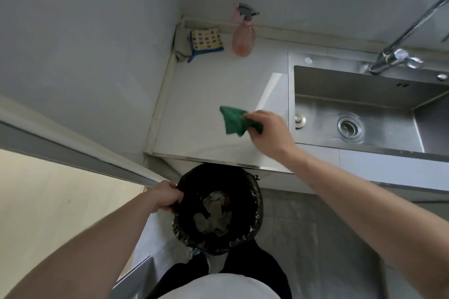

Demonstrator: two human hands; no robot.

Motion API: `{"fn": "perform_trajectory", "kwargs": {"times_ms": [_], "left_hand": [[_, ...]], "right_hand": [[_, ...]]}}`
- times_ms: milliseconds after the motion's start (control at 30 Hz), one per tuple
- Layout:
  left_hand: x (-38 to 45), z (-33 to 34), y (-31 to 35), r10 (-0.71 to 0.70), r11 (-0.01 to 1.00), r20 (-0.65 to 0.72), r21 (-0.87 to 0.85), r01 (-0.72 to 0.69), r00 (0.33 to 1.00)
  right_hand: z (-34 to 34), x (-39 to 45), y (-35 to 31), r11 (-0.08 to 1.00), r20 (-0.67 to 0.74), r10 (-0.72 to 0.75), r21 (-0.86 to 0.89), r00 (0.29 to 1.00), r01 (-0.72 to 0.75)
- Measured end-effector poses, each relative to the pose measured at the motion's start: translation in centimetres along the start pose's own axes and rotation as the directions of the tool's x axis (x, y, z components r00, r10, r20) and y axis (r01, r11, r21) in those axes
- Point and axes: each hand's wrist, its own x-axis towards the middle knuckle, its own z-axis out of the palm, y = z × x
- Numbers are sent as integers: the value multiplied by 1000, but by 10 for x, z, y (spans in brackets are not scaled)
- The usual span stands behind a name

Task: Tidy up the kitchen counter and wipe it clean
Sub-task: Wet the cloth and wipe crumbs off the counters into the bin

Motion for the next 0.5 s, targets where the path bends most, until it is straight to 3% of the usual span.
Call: {"fn": "perform_trajectory", "kwargs": {"times_ms": [100, 233, 333, 500], "left_hand": [[3, -1, -2, -4, 1000, 12, -11, 4, 1000], [4, 2, -3, -17, 1000, 7, -23, 17, 1000], [3, 5, -1, -18, 999, 3, -38, 18, 1000], [7, 4, -3, -12, 999, -6, -42, 12, 1000]], "right_hand": [[-13, 39, 27, 992, -65, 96, -76, 993, -101], [3, 57, 62, 961, 40, 216, -187, 976, -205], [37, 46, 73, 944, 160, 234, -273, 959, -185], [70, 22, 58, 920, 143, 233, -352, 962, -171]]}}
